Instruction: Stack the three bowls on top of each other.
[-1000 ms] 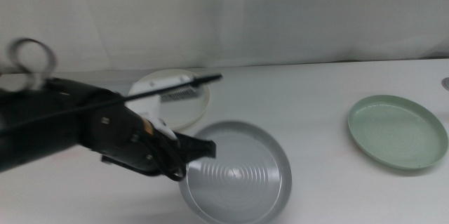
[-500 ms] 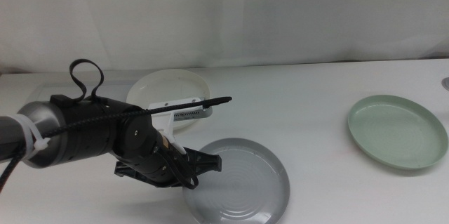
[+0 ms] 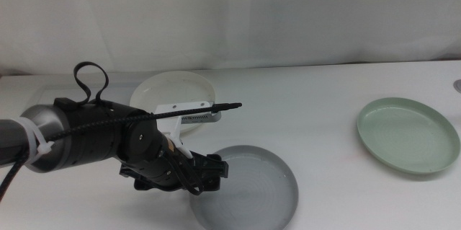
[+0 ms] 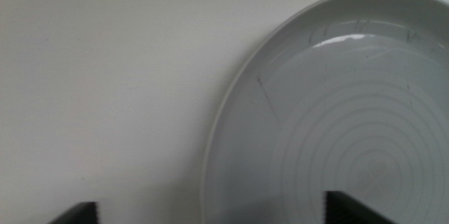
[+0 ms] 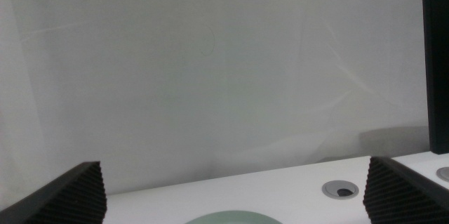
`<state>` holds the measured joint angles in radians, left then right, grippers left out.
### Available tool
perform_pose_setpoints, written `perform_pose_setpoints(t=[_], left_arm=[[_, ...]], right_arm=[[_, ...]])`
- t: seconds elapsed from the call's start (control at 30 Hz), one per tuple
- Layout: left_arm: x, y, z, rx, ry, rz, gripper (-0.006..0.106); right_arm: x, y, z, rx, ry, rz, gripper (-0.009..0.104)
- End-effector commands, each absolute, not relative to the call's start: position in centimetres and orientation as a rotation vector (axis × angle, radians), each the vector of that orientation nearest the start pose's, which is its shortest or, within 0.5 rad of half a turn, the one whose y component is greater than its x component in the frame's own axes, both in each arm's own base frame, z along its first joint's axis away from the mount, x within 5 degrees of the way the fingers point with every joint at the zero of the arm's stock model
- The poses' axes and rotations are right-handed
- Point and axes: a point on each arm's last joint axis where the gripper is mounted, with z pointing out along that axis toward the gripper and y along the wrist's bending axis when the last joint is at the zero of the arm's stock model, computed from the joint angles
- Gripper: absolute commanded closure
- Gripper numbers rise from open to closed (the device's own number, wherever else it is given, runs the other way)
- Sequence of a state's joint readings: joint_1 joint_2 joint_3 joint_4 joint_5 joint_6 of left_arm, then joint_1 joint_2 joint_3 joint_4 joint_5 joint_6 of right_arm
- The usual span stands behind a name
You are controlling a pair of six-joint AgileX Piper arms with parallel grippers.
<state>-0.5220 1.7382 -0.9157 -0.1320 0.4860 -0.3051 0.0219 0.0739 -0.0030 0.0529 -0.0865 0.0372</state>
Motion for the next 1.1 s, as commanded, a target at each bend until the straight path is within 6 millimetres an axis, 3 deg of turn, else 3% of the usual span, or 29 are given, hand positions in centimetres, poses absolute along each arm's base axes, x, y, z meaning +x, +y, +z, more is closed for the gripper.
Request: perform_pose_setpoints(t=[0.0, 0.13, 0.33, 0.5, 0.6, 0.83, 0.97, 1.07], left_arm=[[27.1, -16.5, 16.4, 0.173, 2.801, -0.328, 0.009], [27.2, -16.3, 18.3, 0.203, 2.711, -0.344, 0.009], [26.4, -15.3, 24.0, 0.296, 2.464, -0.342, 0.009], [24.5, -13.5, 29.0, 0.371, 2.267, -0.298, 0.009], [23.3, -11.5, 30.8, 0.311, 2.270, -0.267, 0.009], [21.6, -5.6, 32.7, 0.100, 2.328, -0.089, 0.009], [22.6, -3.4, 32.5, -0.006, 2.341, -0.030, 0.009], [25.3, -2.7, 31.9, -0.032, 2.384, 0.012, 0.009]], right_arm=[[6.3, 0.1, 20.5, 0.064, 1.500, 0.093, -0.008], [6.3, 0.1, 20.6, 0.083, 1.497, 0.111, -0.008], [6.3, 0.1, 20.6, 0.099, 1.495, 0.126, -0.008], [6.3, 0.1, 20.6, 0.101, 1.495, 0.127, -0.008], [6.3, 0.0, 20.6, 0.101, 1.493, 0.127, -0.008], [6.3, 0.0, 20.6, 0.101, 1.490, 0.127, -0.008], [6.3, 0.0, 20.6, 0.101, 1.490, 0.127, -0.008], [6.3, 0.0, 20.6, 0.101, 1.490, 0.127, -0.008]])
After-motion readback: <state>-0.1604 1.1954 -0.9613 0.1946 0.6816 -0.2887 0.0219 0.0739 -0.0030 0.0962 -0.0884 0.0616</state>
